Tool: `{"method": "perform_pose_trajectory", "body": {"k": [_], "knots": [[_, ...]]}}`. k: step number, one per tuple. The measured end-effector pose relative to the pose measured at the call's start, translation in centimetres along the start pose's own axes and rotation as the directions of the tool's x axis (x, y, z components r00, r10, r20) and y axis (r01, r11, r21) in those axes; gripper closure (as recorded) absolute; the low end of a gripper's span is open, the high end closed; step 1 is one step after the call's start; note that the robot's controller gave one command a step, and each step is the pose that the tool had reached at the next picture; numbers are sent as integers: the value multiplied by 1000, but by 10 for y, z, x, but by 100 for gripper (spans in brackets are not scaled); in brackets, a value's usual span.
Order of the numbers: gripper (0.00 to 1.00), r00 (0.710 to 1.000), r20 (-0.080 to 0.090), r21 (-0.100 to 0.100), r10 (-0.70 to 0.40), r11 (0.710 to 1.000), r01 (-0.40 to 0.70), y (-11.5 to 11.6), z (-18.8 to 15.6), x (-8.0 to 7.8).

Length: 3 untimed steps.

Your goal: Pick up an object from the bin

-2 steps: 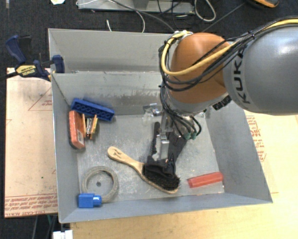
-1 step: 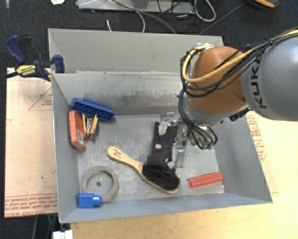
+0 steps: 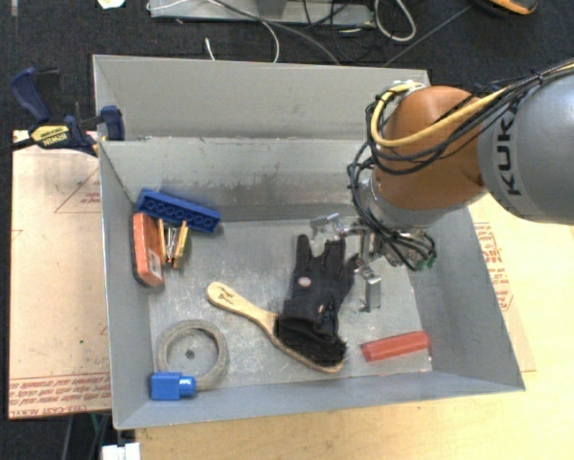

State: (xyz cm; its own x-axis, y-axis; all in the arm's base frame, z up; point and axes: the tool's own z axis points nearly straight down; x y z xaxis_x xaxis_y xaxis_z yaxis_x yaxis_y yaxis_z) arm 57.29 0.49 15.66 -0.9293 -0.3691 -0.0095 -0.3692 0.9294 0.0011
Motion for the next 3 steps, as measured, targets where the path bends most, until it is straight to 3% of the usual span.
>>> {"method": "perform_pose_trajectory", "body": {"k": [1, 2, 3], "knots": [[0, 999, -2, -1, -51, 999, 51, 4, 22, 4], [0, 968, -1, 0, 251, 968, -251, 7, 36, 7], [0, 991, 4, 0, 130, 991, -130, 17, 78, 16]]}}
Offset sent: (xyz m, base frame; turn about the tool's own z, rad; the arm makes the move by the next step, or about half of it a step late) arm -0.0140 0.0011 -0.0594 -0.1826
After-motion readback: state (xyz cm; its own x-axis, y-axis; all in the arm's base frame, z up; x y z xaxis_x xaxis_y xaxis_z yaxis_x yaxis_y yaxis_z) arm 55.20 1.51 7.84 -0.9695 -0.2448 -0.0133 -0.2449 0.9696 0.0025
